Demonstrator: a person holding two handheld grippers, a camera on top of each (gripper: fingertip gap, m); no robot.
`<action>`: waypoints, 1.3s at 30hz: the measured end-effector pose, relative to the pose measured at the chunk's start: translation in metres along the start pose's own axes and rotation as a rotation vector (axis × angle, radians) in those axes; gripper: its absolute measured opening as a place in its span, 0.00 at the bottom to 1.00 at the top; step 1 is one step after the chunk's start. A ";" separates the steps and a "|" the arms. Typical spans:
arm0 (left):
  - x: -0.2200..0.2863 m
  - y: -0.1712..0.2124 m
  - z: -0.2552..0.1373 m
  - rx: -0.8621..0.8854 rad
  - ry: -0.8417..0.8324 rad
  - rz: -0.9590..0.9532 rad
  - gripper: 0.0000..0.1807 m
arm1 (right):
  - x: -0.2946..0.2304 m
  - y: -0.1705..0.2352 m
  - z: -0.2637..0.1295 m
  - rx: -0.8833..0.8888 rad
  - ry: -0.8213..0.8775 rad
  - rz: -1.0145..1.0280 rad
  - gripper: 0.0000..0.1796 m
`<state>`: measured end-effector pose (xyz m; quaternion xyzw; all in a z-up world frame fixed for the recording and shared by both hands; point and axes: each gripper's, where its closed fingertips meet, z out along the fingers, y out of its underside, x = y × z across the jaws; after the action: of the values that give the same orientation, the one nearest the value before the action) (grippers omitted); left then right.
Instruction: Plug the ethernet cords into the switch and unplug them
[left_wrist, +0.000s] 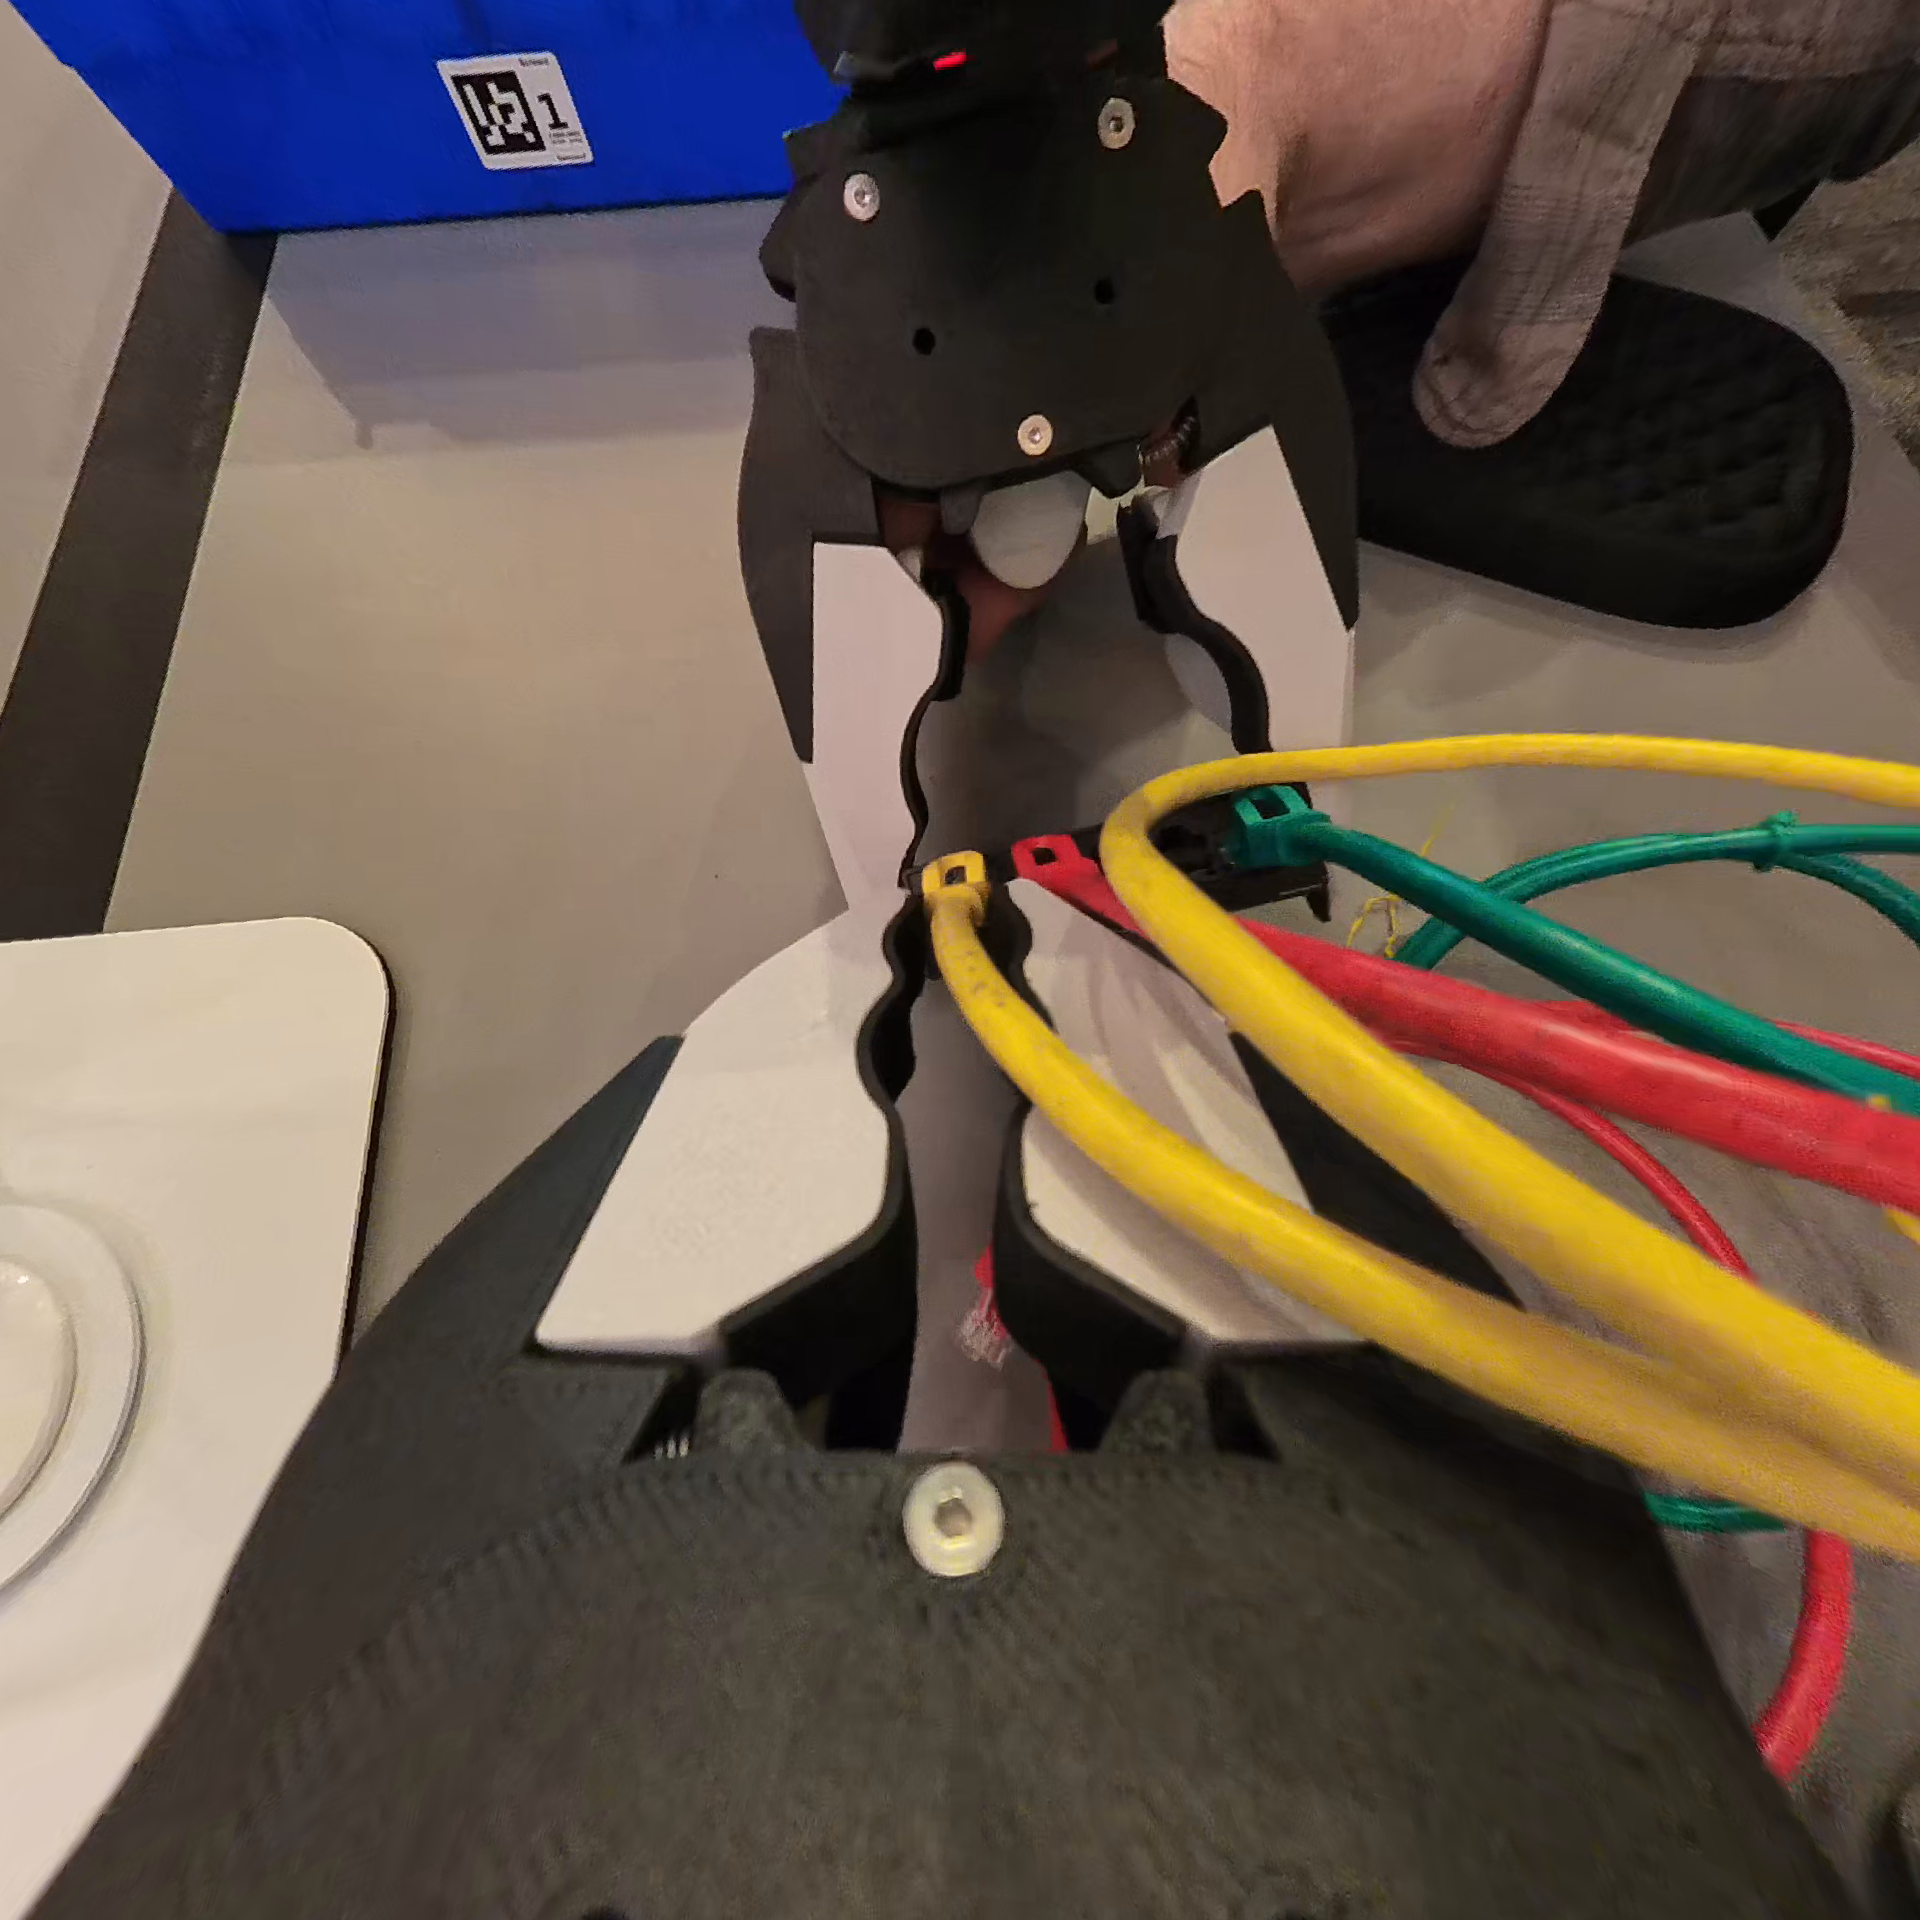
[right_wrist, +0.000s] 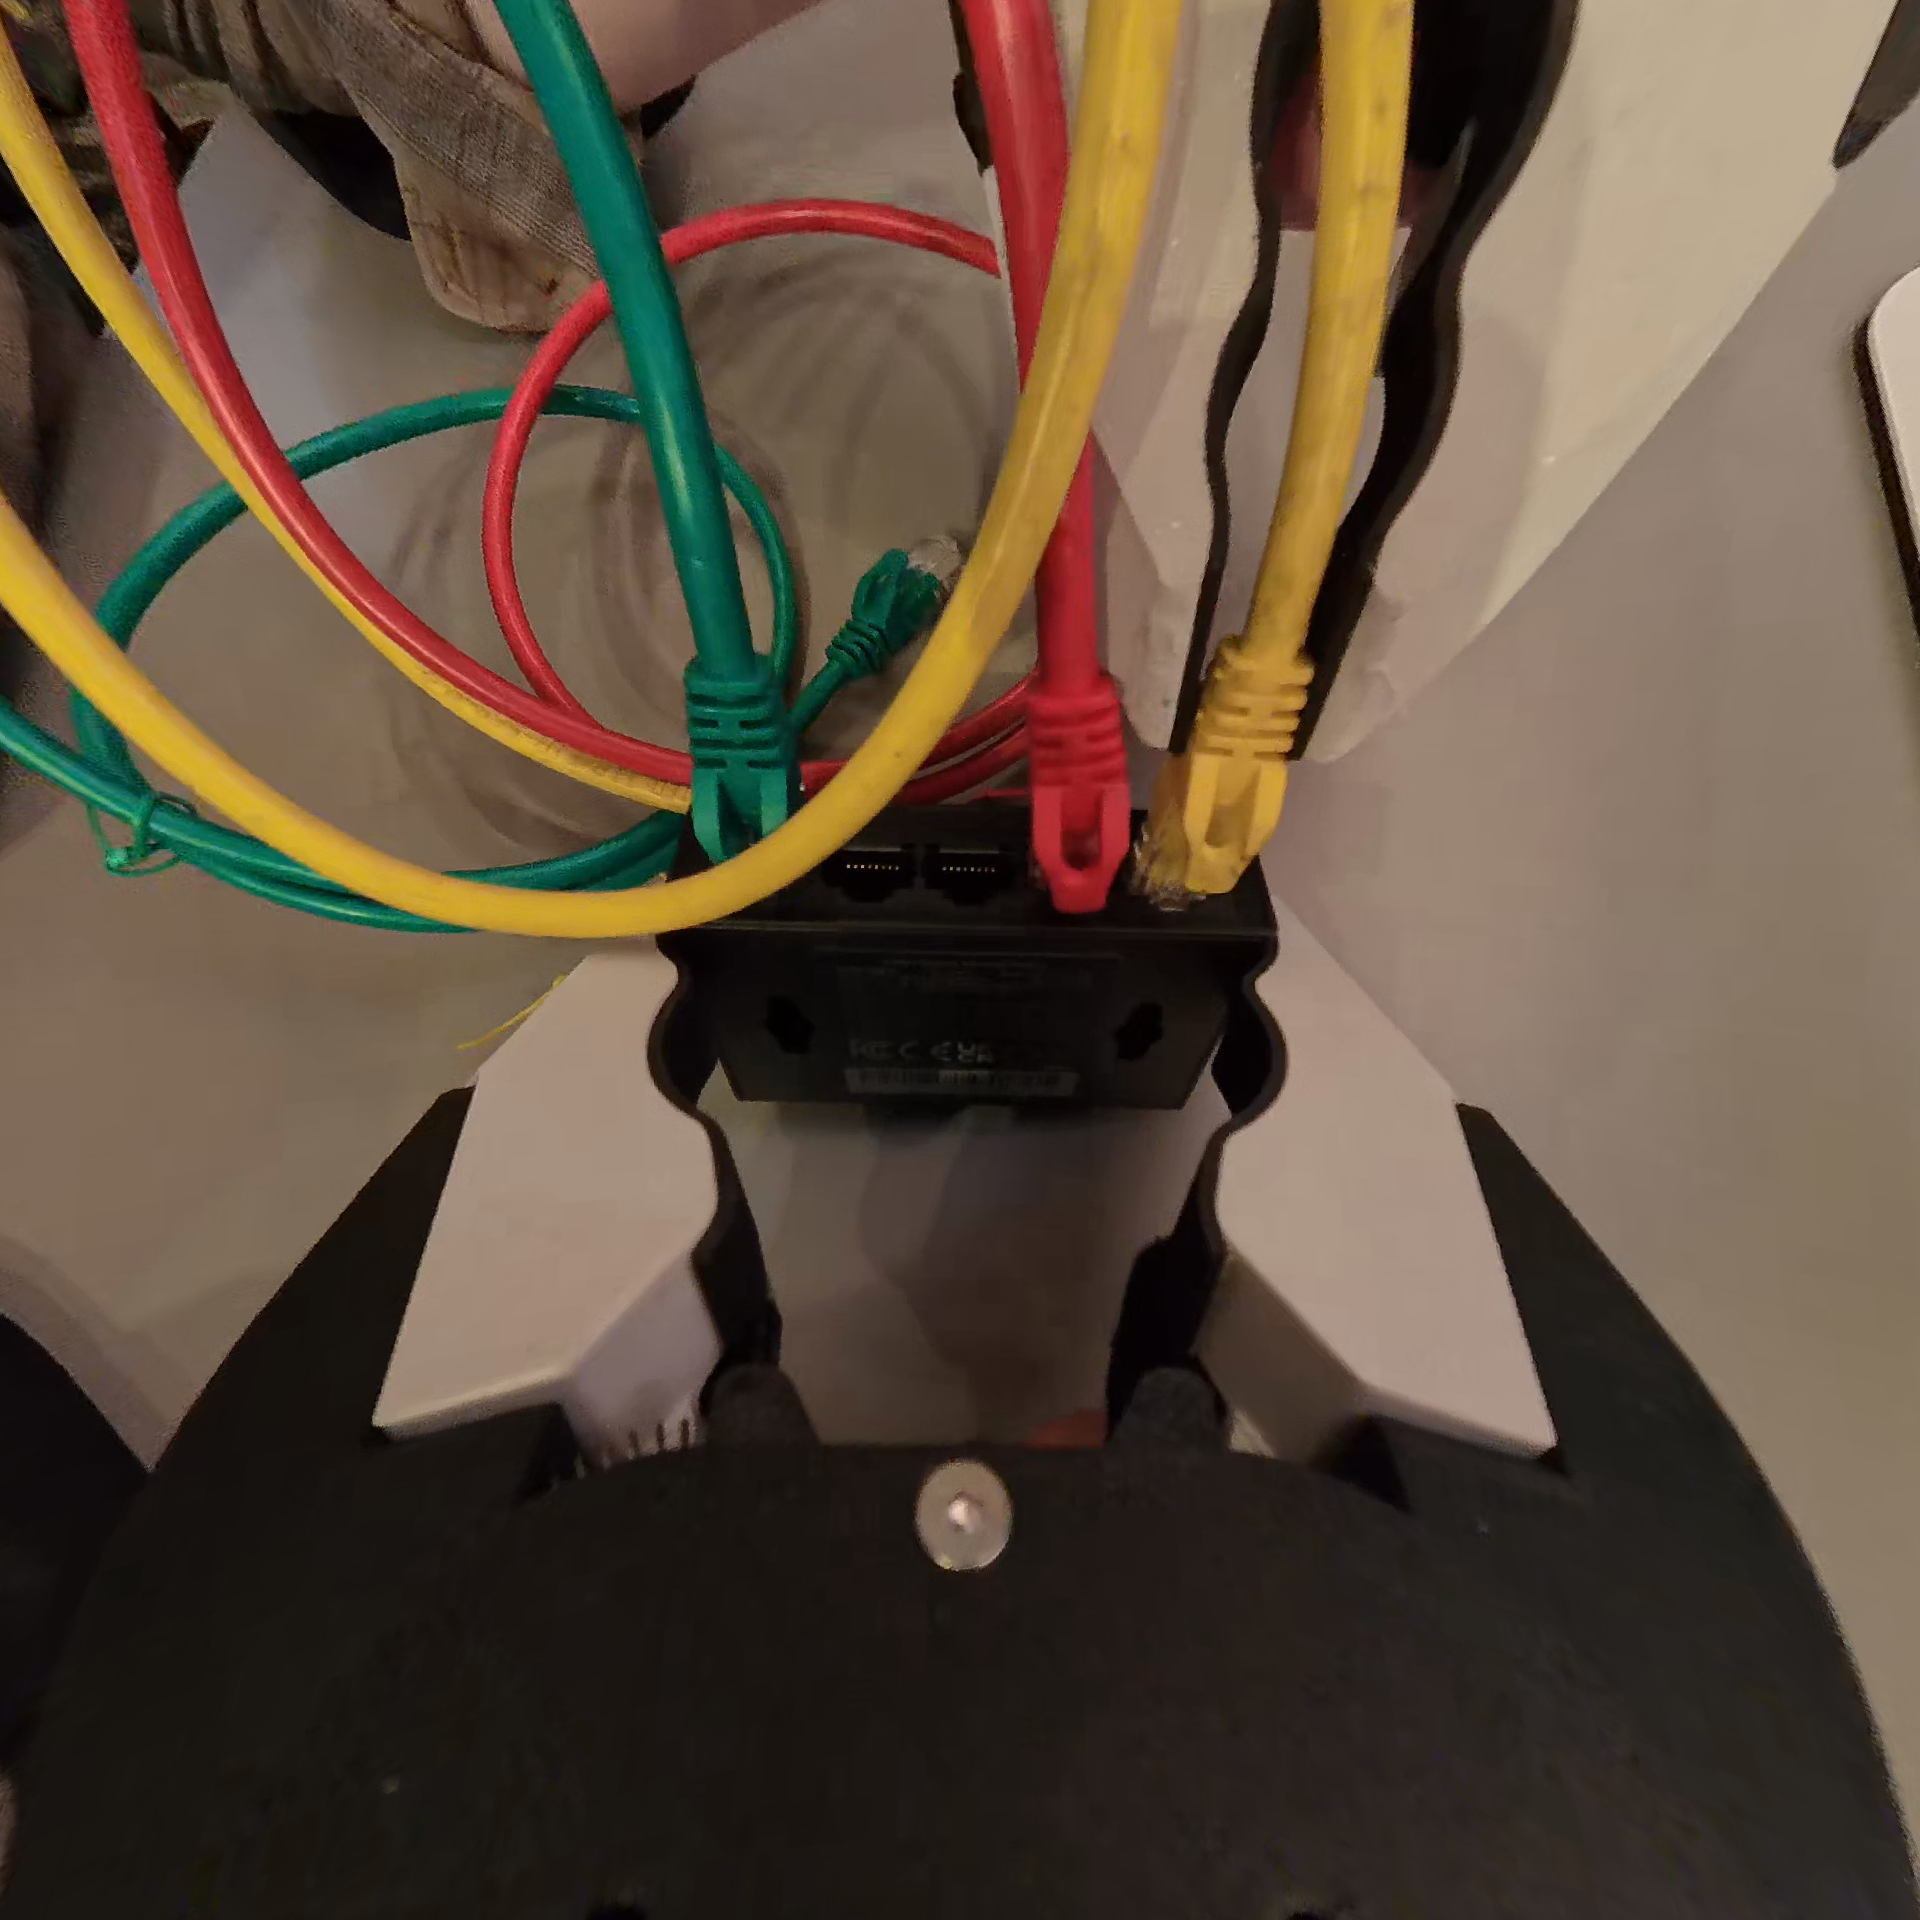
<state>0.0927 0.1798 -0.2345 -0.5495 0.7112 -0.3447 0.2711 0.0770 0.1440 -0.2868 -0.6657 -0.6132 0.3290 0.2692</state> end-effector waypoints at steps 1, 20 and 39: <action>0.001 0.000 0.000 0.008 0.012 -0.011 0.06 | -0.001 0.000 0.000 0.003 -0.003 0.002 0.54; 0.003 0.000 -0.004 -0.009 0.004 -0.006 0.06 | -0.002 0.000 0.001 0.001 0.000 -0.004 0.54; -0.007 -0.006 0.009 0.026 -0.019 -0.228 0.09 | 0.005 0.006 -0.007 0.001 0.066 0.031 0.54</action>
<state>0.1050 0.1837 -0.2352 -0.6267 0.6368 -0.3771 0.2441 0.0870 0.1488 -0.2875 -0.6853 -0.5936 0.3115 0.2846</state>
